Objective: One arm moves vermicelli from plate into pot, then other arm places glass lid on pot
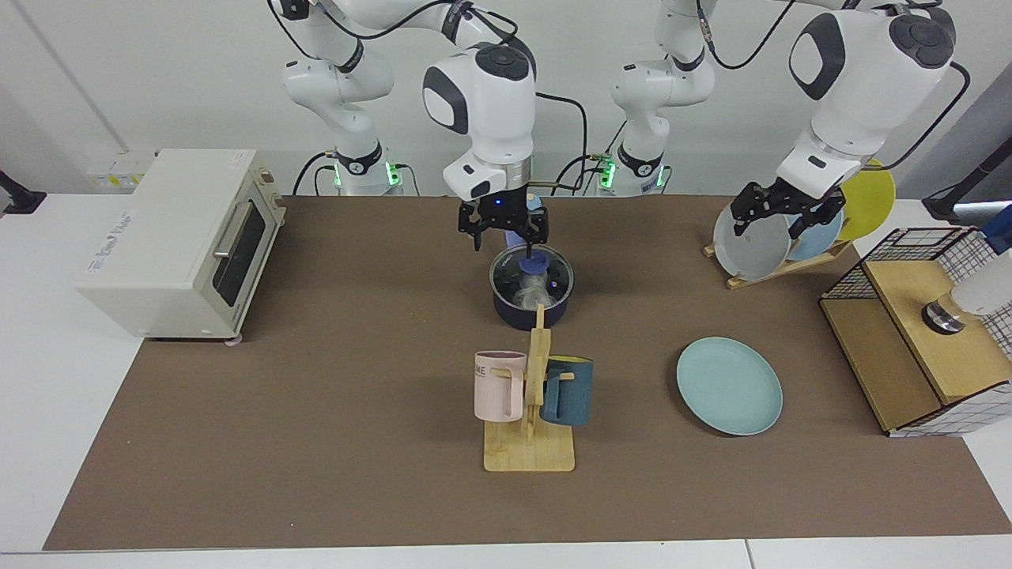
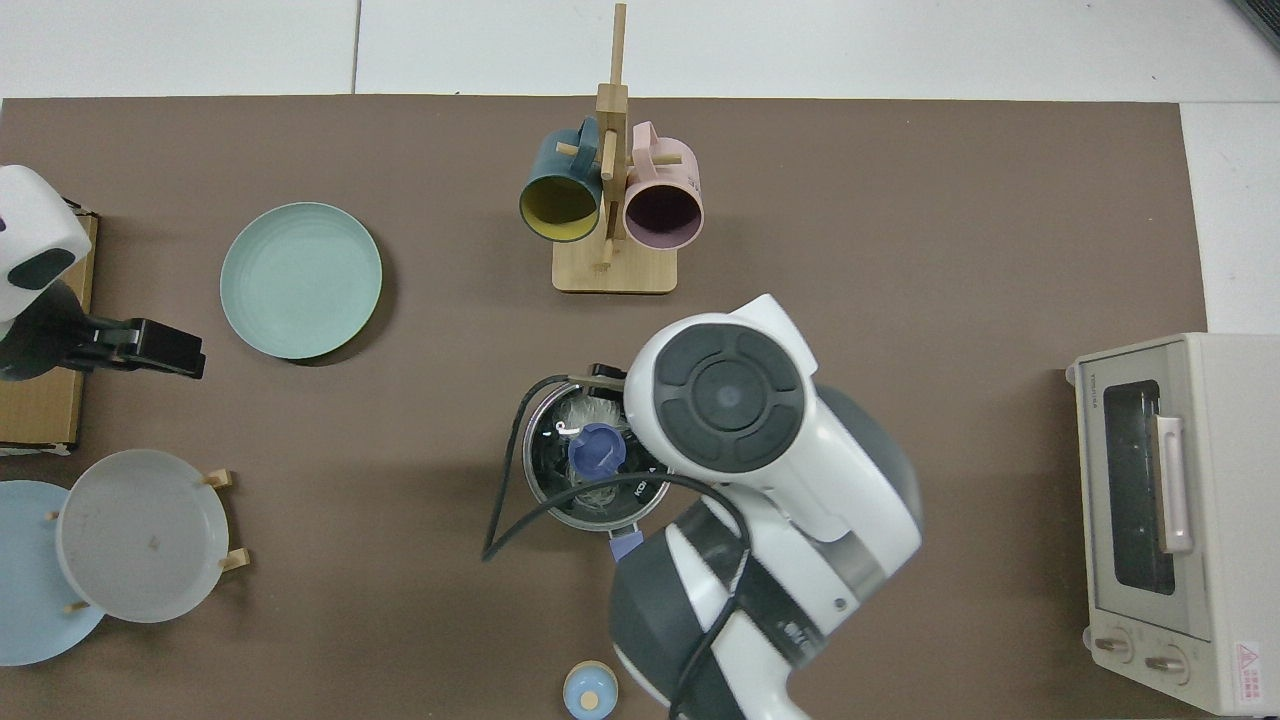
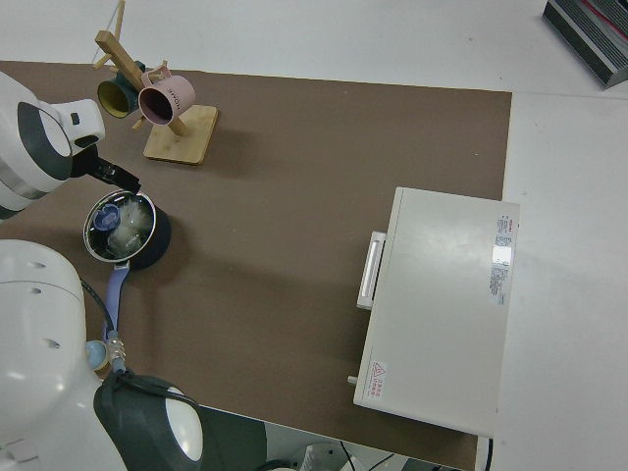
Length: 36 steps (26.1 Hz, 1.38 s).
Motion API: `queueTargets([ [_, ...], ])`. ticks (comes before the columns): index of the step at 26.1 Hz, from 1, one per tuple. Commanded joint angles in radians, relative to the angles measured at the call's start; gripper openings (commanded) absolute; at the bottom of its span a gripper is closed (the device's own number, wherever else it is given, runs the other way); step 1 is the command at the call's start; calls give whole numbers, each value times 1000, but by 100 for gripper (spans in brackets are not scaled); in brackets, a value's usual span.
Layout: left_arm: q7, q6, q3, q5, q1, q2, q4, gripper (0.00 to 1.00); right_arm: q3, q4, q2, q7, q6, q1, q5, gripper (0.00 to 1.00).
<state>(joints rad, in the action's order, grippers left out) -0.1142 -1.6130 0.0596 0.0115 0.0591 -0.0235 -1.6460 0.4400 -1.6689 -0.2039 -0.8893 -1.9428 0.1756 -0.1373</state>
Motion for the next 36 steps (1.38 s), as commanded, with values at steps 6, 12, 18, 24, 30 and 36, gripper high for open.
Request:
queueTargets([
  [6,14,-10,0,-21,-4,10,-6,100,-239,-8,93,418,103,-18,88,100],
  [12,14,-10,0,-21,-4,10,-6,100,-388,-8,132,679,149,-18,108,100],
  [18,14,-10,0,-21,-4,10,-6,100,-506,-8,172,834,188,-18,122,100],
  [24,14,-10,0,-21,-4,10,-6,100,-540,15,176,848,258,-73,183,100],
  [30,14,-10,0,-21,-4,10,-6,100,-547,46,190,903,306,-80,171,100],
  [36,14,-10,0,-21,-4,10,-6,100,-560,49,248,928,331,-91,160,100],
])
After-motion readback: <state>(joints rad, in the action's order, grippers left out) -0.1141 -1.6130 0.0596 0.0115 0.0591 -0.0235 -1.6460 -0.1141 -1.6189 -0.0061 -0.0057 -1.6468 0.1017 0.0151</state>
